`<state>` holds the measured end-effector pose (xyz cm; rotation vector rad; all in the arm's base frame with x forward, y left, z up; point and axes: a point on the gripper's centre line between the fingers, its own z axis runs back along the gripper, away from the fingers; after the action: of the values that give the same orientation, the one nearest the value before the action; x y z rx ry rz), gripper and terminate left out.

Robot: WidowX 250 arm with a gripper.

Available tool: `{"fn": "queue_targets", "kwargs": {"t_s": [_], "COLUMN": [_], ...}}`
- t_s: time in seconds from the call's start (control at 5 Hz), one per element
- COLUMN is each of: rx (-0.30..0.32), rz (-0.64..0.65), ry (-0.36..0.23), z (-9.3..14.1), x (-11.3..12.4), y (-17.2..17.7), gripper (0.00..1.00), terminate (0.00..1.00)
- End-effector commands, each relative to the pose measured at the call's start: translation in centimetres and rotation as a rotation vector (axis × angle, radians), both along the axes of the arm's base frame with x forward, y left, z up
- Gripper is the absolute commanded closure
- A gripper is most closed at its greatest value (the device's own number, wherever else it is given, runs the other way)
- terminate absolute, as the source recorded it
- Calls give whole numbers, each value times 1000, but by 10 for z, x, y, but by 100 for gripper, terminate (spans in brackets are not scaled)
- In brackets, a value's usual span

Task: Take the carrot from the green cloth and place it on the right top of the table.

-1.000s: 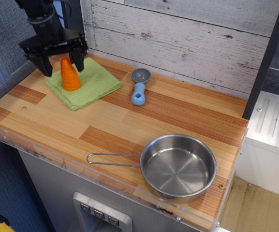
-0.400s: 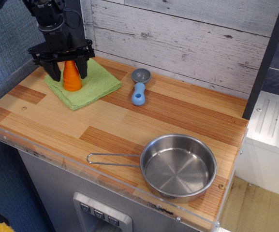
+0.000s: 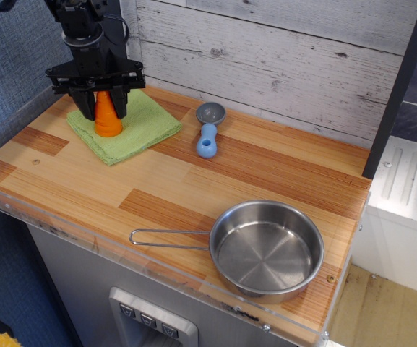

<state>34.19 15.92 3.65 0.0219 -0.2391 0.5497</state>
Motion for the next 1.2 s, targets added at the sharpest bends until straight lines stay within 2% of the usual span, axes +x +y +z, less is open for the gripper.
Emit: {"fn": "queue_targets", "kwargs": {"t_s": [0.0, 0.6, 1.0], "rx": [42, 58, 30], "rz": [-41, -154, -300], "ry": [-56, -142, -153], "z": [30, 82, 82], "x": [11, 35, 53], "y": [-5, -64, -134], "gripper": [100, 100, 100], "terminate": [0, 0, 0]}}
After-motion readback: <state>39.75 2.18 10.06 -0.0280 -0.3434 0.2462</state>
